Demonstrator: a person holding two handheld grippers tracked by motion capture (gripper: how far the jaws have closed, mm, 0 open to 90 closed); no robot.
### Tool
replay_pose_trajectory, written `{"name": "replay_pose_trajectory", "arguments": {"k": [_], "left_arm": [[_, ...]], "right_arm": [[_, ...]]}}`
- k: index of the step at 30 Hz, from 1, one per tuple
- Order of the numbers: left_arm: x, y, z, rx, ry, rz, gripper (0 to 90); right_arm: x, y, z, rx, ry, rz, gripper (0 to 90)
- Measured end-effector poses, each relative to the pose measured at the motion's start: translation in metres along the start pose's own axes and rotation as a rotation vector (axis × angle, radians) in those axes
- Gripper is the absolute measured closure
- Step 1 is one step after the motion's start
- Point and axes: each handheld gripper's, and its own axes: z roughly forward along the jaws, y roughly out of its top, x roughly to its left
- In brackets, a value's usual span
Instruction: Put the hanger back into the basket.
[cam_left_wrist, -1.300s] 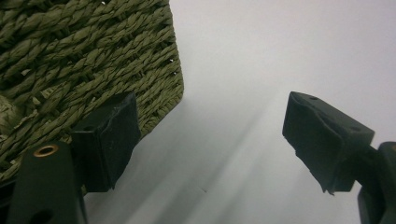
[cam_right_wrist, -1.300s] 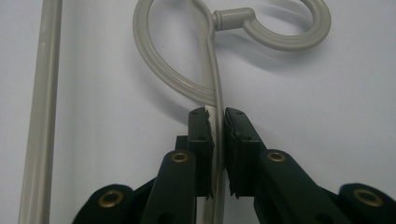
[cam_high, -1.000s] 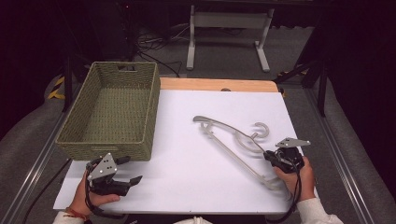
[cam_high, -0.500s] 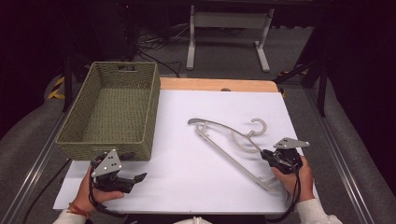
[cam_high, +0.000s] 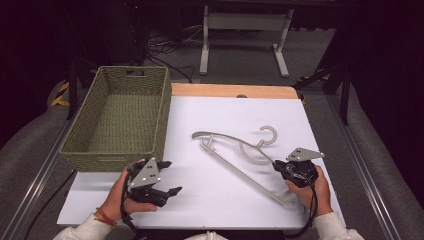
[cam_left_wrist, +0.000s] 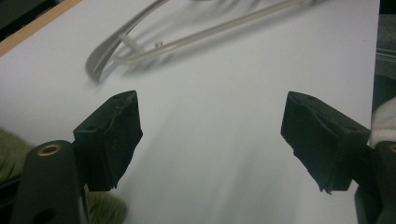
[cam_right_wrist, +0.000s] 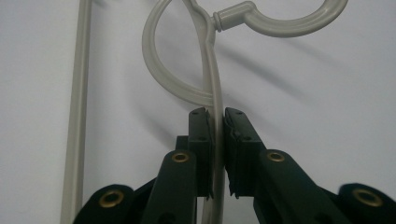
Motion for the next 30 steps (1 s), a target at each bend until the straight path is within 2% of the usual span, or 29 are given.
{"name": "replay_pose_trajectory", "arguments": {"k": [2,3,5,6,8,10,13,14,18,19,20,21,24,25,29,30], "left_arm": [[0.000,0.010,0.011,0.002,-0.013,0.008,20.8],[0.000,0.019,0.021,0.019,-0.008,0.026,20.7],[0.000,0.027,0.033,0.025,-0.011,0.049,20.8],[0.000,0.027,0.033,0.025,-0.011,0.049,20.8],[0.001,0.037,0.048,0.048,-0.027,0.059,20.8],[0.000,0.042,0.058,0.070,-0.012,0.080,20.8],[0.001,0.047,0.070,0.088,-0.024,0.088,20.8],[0.003,0.050,0.076,0.105,-0.017,0.094,20.8],[0.006,0.054,0.086,0.135,-0.001,0.104,20.9],[0.008,0.055,0.090,0.139,-0.010,0.100,21.2],[0.009,0.056,0.094,0.151,-0.009,0.103,21.2],[0.008,0.057,0.099,0.169,-0.007,0.111,21.8],[0.009,0.057,0.111,0.222,0.002,0.134,23.8],[0.009,0.057,0.118,0.261,0.032,0.148,25.3],[0.012,0.056,0.125,0.296,0.044,0.153,29.8],[0.014,0.056,0.127,0.324,0.057,0.175,30.9]], "right_arm": [[0.002,0.001,0.000,-0.002,0.014,-0.015,82.4],[0.003,0.001,0.000,-0.001,0.023,-0.024,82.4],[0.005,0.002,0.001,-0.002,0.033,-0.037,82.4],[0.005,0.002,0.001,-0.002,0.033,-0.037,82.4],[0.007,0.003,0.000,-0.007,0.044,-0.053,82.4],[0.009,0.004,0.000,-0.012,0.060,-0.068,82.4],[0.012,0.004,0.000,-0.018,0.082,-0.092,82.4],[0.014,0.004,0.001,-0.018,0.107,-0.108,82.4],[0.018,0.005,0.003,-0.017,0.131,-0.135,82.4],[0.021,0.005,0.004,-0.021,0.154,-0.151,82.4],[0.021,0.005,0.004,-0.021,0.154,-0.151,82.4],[0.024,0.005,0.004,-0.021,0.177,-0.177,82.4],[0.028,0.007,0.004,-0.023,0.194,-0.203,82.4],[0.029,0.007,0.003,-0.024,0.199,-0.207,82.4],[0.032,0.007,0.003,-0.032,0.209,-0.231,82.4],[0.033,0.008,0.003,-0.036,0.211,-0.238,82.4]]}}
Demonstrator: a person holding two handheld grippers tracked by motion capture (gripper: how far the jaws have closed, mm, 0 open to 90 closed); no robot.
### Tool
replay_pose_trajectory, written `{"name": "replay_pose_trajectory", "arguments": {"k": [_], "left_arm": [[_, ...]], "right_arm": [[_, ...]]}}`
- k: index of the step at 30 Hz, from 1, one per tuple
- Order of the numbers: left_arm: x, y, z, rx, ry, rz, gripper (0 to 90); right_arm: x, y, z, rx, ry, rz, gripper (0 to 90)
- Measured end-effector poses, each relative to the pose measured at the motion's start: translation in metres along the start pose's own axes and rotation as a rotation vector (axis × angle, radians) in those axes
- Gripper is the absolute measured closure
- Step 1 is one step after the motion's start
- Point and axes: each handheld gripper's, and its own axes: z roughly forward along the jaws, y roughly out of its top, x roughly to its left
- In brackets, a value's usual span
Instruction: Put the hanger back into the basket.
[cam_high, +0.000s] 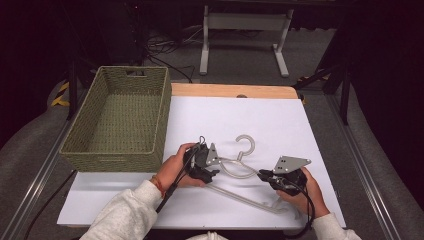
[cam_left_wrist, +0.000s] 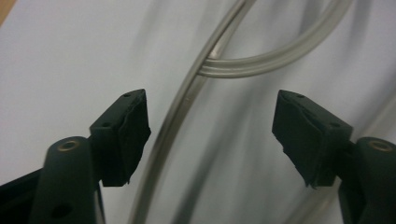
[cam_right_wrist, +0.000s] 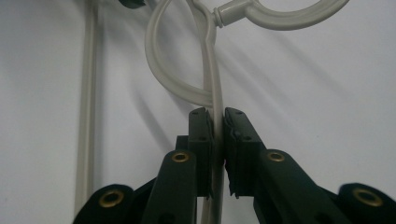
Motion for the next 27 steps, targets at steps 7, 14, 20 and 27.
{"name": "replay_pose_trajectory", "arguments": {"k": [7,14,20,27], "left_arm": [[0.004,-0.003,0.002,0.032,0.050,0.027,55.8],[0.004,-0.004,0.004,0.037,0.040,0.042,72.0],[0.001,-0.001,0.008,0.052,0.048,0.070,70.8],[-0.003,0.004,0.013,0.046,0.058,0.096,73.7]], "right_arm": [[0.003,0.002,-0.001,-0.009,0.009,-0.018,82.4],[0.004,0.003,-0.001,-0.010,0.020,-0.030,82.4],[0.004,0.003,-0.001,-0.014,0.031,-0.033,82.4],[0.004,0.003,-0.001,-0.006,0.032,-0.031,82.3]]}}
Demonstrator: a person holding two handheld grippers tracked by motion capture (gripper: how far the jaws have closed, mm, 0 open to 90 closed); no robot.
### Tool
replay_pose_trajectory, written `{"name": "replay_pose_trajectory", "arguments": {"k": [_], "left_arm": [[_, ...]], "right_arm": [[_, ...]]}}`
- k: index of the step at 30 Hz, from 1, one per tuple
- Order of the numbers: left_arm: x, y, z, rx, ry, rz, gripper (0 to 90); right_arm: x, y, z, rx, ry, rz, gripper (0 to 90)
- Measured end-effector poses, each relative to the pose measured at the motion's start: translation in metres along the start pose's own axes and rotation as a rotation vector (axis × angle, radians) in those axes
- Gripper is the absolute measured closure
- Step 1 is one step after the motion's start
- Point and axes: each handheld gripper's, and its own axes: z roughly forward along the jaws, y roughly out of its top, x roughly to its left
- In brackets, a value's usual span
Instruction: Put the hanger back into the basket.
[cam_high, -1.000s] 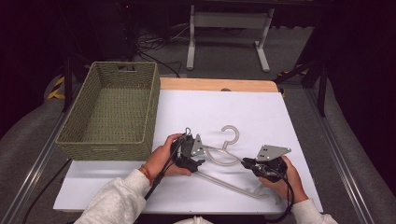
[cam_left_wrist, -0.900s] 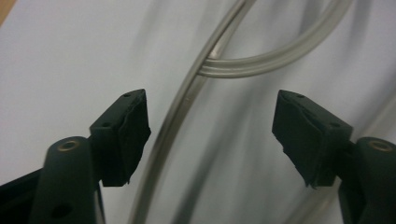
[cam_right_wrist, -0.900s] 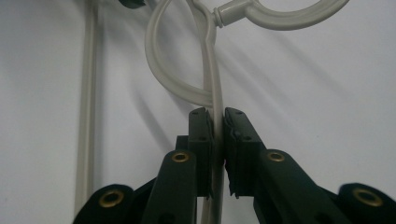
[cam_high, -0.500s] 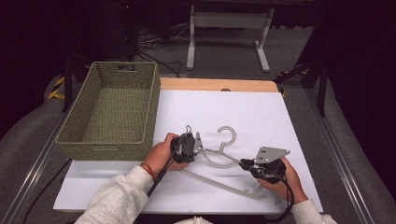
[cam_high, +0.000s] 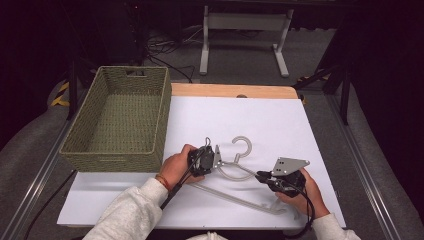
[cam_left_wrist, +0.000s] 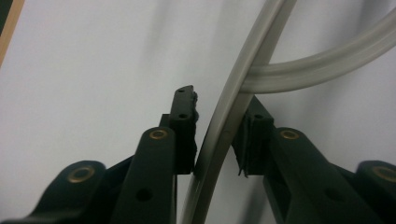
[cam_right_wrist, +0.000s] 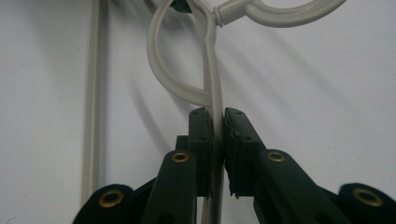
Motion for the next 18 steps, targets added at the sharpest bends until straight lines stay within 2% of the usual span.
{"name": "replay_pose_trajectory", "arguments": {"k": [9,15,17,18], "left_arm": [[-0.0034,0.0036,-0.0005,0.018,0.028,0.070,76.2],[-0.0004,0.0014,0.0013,0.000,-0.019,0.038,75.4],[-0.0004,0.0012,0.0023,-0.007,-0.018,0.027,75.4],[-0.0005,0.0014,0.0019,-0.003,-0.018,0.034,75.4]], "right_arm": [[-0.0031,-0.0023,-0.0012,-0.012,-0.016,0.012,81.9],[-0.0024,-0.0020,-0.0011,0.000,-0.010,-0.007,82.2],[-0.0022,-0.0019,-0.0010,0.000,-0.013,-0.007,82.2],[-0.0021,-0.0018,-0.0012,-0.001,-0.015,-0.008,82.2]]}}
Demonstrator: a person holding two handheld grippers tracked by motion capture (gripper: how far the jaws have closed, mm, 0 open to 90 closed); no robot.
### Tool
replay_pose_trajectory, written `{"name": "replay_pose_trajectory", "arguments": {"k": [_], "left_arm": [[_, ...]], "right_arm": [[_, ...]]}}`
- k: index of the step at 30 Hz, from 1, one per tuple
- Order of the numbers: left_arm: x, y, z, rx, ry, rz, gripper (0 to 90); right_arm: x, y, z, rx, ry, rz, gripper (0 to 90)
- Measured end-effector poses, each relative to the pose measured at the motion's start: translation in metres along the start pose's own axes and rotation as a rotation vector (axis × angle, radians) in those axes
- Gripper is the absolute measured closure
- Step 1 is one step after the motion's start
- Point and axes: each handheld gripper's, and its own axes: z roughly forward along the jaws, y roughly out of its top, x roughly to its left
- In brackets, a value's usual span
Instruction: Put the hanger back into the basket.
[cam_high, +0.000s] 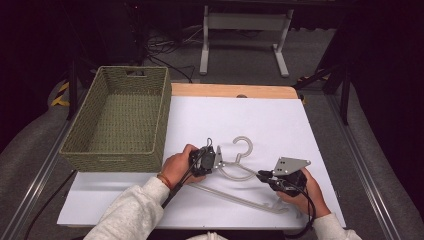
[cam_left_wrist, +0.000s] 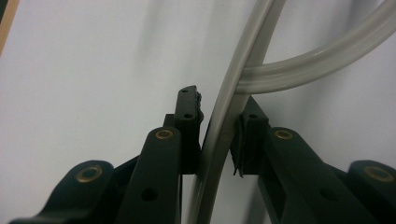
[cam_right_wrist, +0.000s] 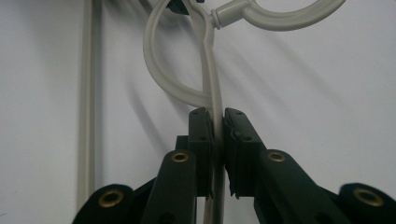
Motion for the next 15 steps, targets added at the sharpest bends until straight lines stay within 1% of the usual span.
{"name": "replay_pose_trajectory", "arguments": {"k": [3,5,6,7,8,9,10,11,12,14,15], "left_arm": [[-0.002,0.001,-0.003,-0.003,0.013,0.031,76.3],[-0.003,0.002,-0.003,0.001,0.005,0.044,77.3],[-0.005,0.003,-0.003,0.002,0.012,0.054,78.0],[-0.005,0.003,-0.003,-0.001,0.011,0.060,79.3],[-0.006,0.004,-0.003,-0.001,0.002,0.064,80.1],[-0.006,0.004,-0.003,-0.003,0.004,0.069,80.6],[-0.007,0.004,-0.003,-0.005,0.009,0.068,80.9],[-0.006,0.004,-0.004,-0.001,0.001,0.070,81.0],[-0.006,0.003,-0.003,0.002,0.001,0.061,81.0],[-0.004,0.001,-0.004,-0.005,0.001,0.051,81.1],[-0.003,0.001,-0.005,-0.009,0.009,0.035,81.1]], "right_arm": [[-0.001,0.000,-0.001,-0.002,0.002,0.005,82.1],[-0.002,-0.001,-0.002,-0.007,-0.005,0.015,81.4],[-0.003,-0.001,-0.003,-0.006,-0.011,0.013,79.0],[-0.003,-0.001,-0.003,-0.014,-0.030,0.017,68.5],[-0.004,0.000,-0.004,-0.015,-0.046,0.031,62.0],[-0.005,0.000,-0.005,-0.014,-0.060,0.034,60.6],[-0.006,0.000,-0.011,-0.029,-0.081,0.029,62.0],[-0.007,0.001,-0.015,-0.047,-0.098,0.033,58.9],[-0.007,0.001,-0.015,-0.047,-0.098,0.033,58.9],[-0.009,0.001,-0.027,-0.094,-0.147,0.059,45.0],[-0.012,0.001,-0.042,-0.148,-0.208,0.082,37.3]]}}
